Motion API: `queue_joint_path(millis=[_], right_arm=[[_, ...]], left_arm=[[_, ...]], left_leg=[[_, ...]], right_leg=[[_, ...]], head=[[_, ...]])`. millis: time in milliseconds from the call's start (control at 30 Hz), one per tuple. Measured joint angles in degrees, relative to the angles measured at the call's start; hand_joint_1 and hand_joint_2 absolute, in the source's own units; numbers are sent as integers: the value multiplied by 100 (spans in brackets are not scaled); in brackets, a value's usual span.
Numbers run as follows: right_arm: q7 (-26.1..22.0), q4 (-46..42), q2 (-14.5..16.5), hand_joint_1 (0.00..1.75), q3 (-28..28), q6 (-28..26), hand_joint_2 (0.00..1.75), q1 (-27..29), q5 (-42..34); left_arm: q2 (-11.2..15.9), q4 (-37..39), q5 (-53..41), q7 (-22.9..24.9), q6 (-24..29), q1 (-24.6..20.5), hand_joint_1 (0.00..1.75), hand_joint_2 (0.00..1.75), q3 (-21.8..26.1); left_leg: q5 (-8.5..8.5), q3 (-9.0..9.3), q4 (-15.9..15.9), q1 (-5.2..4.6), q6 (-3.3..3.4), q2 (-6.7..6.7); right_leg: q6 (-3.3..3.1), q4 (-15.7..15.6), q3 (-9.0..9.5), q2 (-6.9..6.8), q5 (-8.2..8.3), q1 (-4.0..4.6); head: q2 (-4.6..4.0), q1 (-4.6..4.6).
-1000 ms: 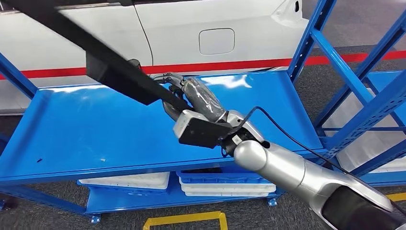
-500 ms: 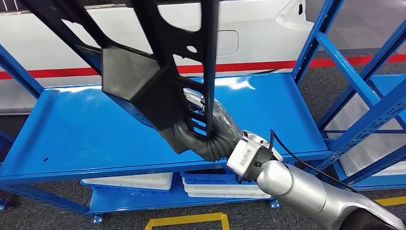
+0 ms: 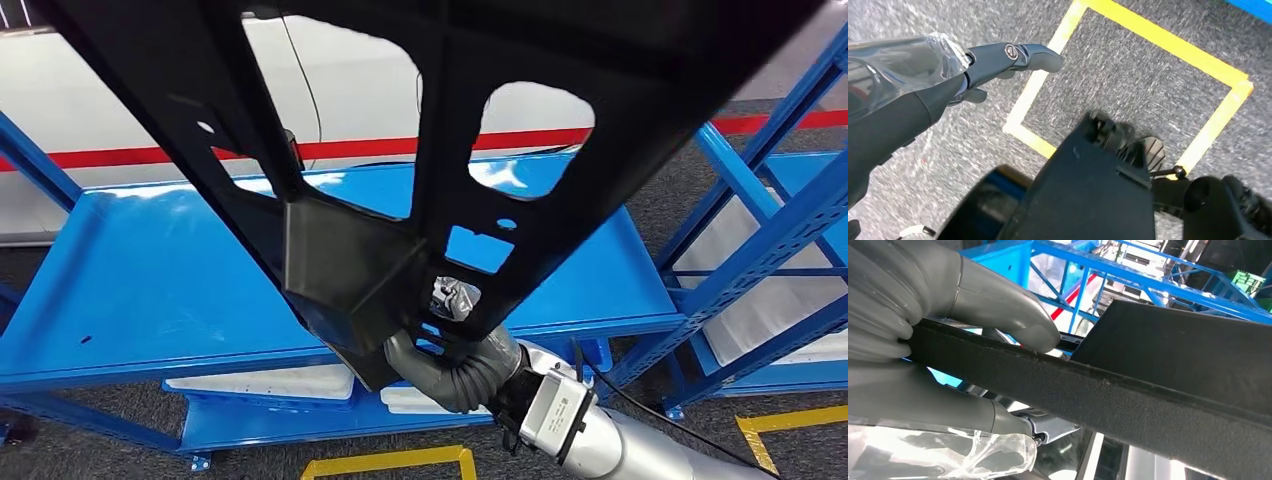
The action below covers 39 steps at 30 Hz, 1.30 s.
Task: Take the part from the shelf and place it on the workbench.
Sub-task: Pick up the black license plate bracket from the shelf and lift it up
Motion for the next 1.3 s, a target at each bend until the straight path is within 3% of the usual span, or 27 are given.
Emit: queue_joint_path(millis=[67,133,167,233,267,300,333,367,433,467,500,600,667,767,800,833,867,967,1000,1100,1133,1200,1267,1300], right_arm=[[-24,-25,-5,175,-18,15,175,76,-9],[-65,-44,-13,175,-45,20,175,143,-29],[-85,-51,-15,175,-61,16,175,167,-45],[-105,-56,-18,175,-92,-6,175,227,-91],[-109,-57,-18,175,-104,-16,175,266,-114],[-111,-57,-18,175,-116,-30,175,307,-137],[-111,-57,-19,175,-129,-44,175,336,-162],[-111,-57,-19,175,-146,-64,175,352,-185],[-121,-57,-20,175,-180,-115,175,360,-242],[-132,-57,-20,175,-194,-140,175,360,-270],[-147,-57,-20,175,-205,-159,175,365,-297],[-182,-57,-25,175,-257,-202,175,385,-364],[-205,-57,-24,175,-290,-215,175,389,-408],[-228,-57,-22,175,-318,-225,175,403,-462],[-231,-57,-22,175,-324,-226,175,408,-475],[-232,-57,-22,175,-330,-226,175,412,-485],[-234,-57,-22,175,-334,-227,175,414,-491],[-252,-58,-22,175,-348,-227,175,413,-507],[-259,-59,-22,175,-353,-228,175,413,-520],[-268,-58,-24,175,-368,-231,175,422,-558],[-269,-57,-25,175,-381,-231,175,429,-569],[-268,-56,-28,175,-411,-230,175,441,-600],[-268,-53,-27,175,-428,-230,175,447,-619],[-268,-52,-27,175,-431,-231,175,451,-619]], left_arm=[[0,0,50,33,-66,-2,0,175,46],[-2,0,82,98,-110,2,0,175,70],[-4,0,94,128,-129,1,0,175,81],[-10,0,113,184,-158,4,0,175,111],[-13,0,122,203,-168,8,0,175,130],[-15,0,128,219,-176,14,0,175,150],[-15,0,134,229,-187,17,0,175,165],[-16,0,139,243,-199,19,0,175,180],[-20,0,146,278,-217,15,0,175,200],[-22,0,149,296,-220,13,0,175,206],[-22,0,151,308,-220,12,0,175,211],[-20,1,153,330,-220,8,0,175,221],[-17,2,153,334,-223,1,0,175,231],[-15,2,153,335,-230,-32,0,175,265],[-15,2,153,336,-230,-40,0,175,276],[-15,2,153,340,-231,-42,0,175,284],[-15,2,152,347,-235,-37,0,175,291],[-14,2,143,372,-245,-37,0,175,308],[-14,2,140,375,-243,-42,0,175,311],[-13,2,138,387,-241,-13,0,175,315],[-13,2,138,391,-242,2,0,175,316],[-14,2,138,394,-248,14,0,175,317],[-17,2,138,393,-253,15,0,175,318],[-19,2,138,392,-255,16,0,175,319]], left_leg=[[13,3,-24,-16,53,-10],[55,14,-68,-3,129,-11],[72,21,-89,7,162,-7],[84,23,-94,6,195,2],[86,21,-91,1,202,5],[89,21,-87,-3,205,5],[91,22,-82,-4,206,2],[91,25,-76,-4,205,-3],[85,27,-58,-15,188,-13],[85,19,-47,-26,170,-16],[91,5,-38,-35,145,-17],[102,-52,-10,-28,54,-21],[-154,-180,288,-14,-16,-16],[-843,-562,1424,14,-99,-4],[-954,-610,1676,17,-105,-3],[-961,-548,1704,16,-101,-3],[-867,-362,1475,15,-82,-3],[-457,452,114,-26,33,-2],[-391,577,-139,-51,66,0],[-255,537,-237,-94,152,22],[-183,495,-255,-86,192,45],[-36,376,-295,-50,261,94],[75,229,-286,-50,283,119],[128,157,-280,-51,279,131]], right_leg=[[58,-14,-13,-3,14,-1],[111,110,-66,-14,-94,-15],[128,336,-164,-19,-244,-17],[146,1138,-520,-26,-661,-18],[152,1522,-694,-27,-811,-18],[157,1741,-792,-27,-858,-18],[157,1705,-765,-27,-780,-19],[152,1419,-616,-28,-602,-20],[132,530,-157,-28,-207,-18],[111,203,1,-26,-90,-15],[89,36,71,-24,-41,-8],[-1,1,26,-30,10,4],[-77,-18,-23,-50,69,-13],[-126,-19,-130,-83,152,-6],[-128,-18,-170,-90,185,1],[-127,-18,-208,-94,219,7],[-124,-19,-244,-92,254,13],[-82,-20,-324,-79,362,31],[-54,-21,-345,-82,399,31],[43,-48,-399,-78,512,4],[68,-13,-441,-66,452,1],[103,365,-602,-47,11,-8],[134,1142,-797,-47,-577,-17],[148,1490,-843,-49,-704,-18]], head=[[0,4],[0,7],[0,10],[0,16],[0,17],[0,17],[0,17],[0,17],[0,16],[0,15],[0,13],[0,12],[0,6],[0,1],[0,2],[0,2],[0,2],[0,5],[0,7],[0,8],[0,10],[0,23],[0,35],[0,36]])
